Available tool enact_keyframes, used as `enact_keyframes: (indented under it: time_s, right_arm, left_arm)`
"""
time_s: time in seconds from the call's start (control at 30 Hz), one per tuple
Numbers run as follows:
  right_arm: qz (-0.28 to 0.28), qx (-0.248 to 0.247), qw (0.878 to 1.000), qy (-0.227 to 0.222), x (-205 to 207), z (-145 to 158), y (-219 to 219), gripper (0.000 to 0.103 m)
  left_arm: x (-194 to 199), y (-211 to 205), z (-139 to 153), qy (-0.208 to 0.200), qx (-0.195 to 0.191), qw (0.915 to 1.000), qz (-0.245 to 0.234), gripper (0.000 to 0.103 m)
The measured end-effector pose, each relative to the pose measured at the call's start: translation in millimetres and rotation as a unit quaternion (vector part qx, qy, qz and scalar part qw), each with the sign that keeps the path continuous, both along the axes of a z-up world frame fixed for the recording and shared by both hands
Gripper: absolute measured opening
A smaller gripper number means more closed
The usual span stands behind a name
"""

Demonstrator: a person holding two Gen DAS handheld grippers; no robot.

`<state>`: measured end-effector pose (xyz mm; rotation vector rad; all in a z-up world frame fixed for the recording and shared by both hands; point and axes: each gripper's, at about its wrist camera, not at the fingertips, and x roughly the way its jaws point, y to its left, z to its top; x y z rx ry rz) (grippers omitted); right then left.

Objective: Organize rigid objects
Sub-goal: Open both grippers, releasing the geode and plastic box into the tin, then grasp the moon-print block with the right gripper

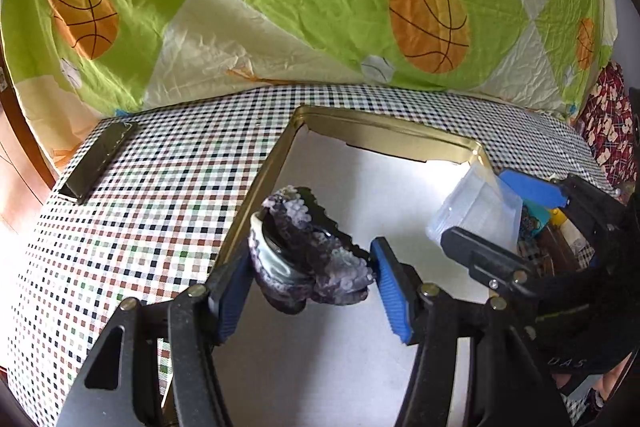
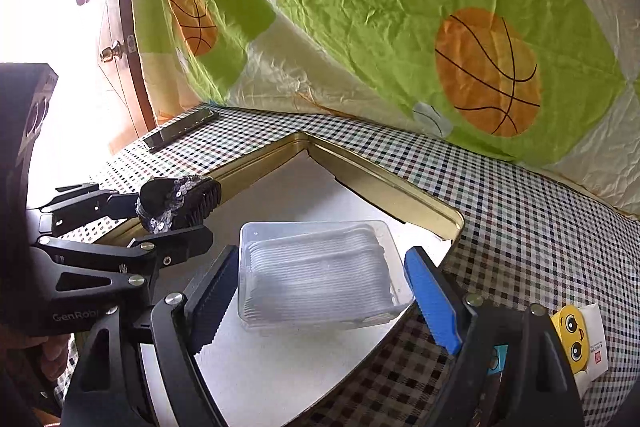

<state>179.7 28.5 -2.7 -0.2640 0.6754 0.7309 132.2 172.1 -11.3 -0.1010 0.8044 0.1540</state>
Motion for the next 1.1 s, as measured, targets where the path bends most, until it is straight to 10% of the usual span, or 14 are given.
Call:
enact_keyframes:
  time_s: [0.43, 0.6, 0.77, 1.1]
  right_arm:
    - [-0.022, 0.005, 1.0, -0.015, -4.6, 9.3, -12.4, 0.086]
    - [-0.022, 0.043, 0.998, -0.035, -41.4, 25.8, -68.9, 0.087]
    - [-0.093, 0.055, 0.993, -0.056, -68.1, 20.3, -154.5, 0.089]
    - [-0.16, 0.076, 0.984, -0.008, -71.7, -11.0, -224.8, 0.089]
  left_arm:
    - [-6.0, -0.5, 7.3, -0.021, 0.044, 0.9986, 0.022, 0.078]
    - [-53.1, -26.0, 19.6, -0.101, 0.042, 0.9938, 0.02, 0.1]
    - [-85.5, -78.4, 18.8, -0.151, 0.051, 0.987, -0.023, 0.101]
    - [-78.6, -157.0, -5.0, -0.138, 0.06, 0.9846, -0.089, 0.101]
